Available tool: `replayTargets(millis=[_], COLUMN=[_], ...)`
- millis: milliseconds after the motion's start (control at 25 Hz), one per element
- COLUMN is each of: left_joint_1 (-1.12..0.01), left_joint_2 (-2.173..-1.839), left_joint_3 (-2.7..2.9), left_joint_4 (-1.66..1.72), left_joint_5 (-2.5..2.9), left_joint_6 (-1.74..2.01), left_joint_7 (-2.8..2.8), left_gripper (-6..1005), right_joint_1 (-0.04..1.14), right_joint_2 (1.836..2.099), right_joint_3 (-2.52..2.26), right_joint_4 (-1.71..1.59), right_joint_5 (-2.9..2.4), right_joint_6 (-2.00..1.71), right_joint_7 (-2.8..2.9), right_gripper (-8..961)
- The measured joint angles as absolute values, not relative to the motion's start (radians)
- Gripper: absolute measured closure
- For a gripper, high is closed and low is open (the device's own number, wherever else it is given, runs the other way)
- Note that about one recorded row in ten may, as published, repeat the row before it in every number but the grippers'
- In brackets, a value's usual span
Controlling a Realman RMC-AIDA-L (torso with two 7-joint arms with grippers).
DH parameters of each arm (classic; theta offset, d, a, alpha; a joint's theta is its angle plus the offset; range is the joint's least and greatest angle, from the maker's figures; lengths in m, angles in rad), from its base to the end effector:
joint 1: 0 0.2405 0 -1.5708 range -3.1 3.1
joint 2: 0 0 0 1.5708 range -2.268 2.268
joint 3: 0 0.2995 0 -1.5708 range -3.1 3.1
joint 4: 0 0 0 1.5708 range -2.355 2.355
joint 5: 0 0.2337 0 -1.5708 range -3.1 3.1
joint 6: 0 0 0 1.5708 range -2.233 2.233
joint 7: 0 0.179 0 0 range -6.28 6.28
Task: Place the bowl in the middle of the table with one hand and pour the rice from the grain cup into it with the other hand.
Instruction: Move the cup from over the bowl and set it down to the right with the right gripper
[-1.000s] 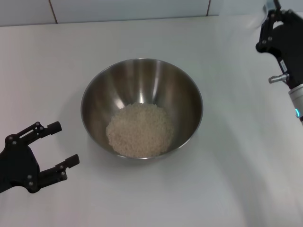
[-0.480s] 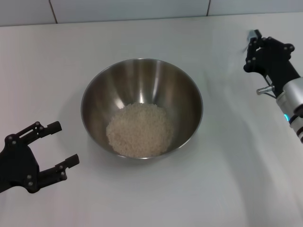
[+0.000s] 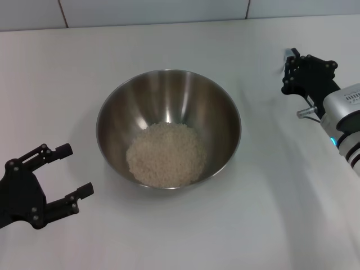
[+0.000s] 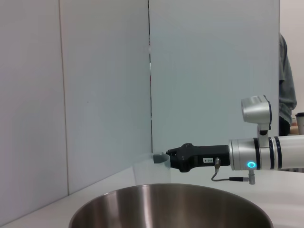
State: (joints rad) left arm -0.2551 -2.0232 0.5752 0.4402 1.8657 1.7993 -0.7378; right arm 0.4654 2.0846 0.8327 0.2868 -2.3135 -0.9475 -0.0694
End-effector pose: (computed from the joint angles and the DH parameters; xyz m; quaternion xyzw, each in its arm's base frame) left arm -0.3657 0.2605 -0.0303 -0.9140 -0.0850 -0.3281 0.2230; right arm 0.3472 0.4122 -0.0948 -0.7544 0.2009 0.2252 0.5829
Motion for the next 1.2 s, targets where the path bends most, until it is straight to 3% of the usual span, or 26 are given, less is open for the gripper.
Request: replayTargets(millis=[1200], left_joint_1=[-0.254], left_joint_2=[-2.025], left_joint_3=[0.575], left_joint_4=[0.440], left_joint_5=[1.867], left_joint_6=[1.802], left_joint_7=[-0.738], left_gripper=[187], right_joint_1=[0.457], right_joint_2=[2.090], right_joint_3=[0.819], right_joint_4=[0.279], right_joint_5=[-2.324], right_joint_6=[-0.894], right_joint_7=[0.004], right_gripper=[890])
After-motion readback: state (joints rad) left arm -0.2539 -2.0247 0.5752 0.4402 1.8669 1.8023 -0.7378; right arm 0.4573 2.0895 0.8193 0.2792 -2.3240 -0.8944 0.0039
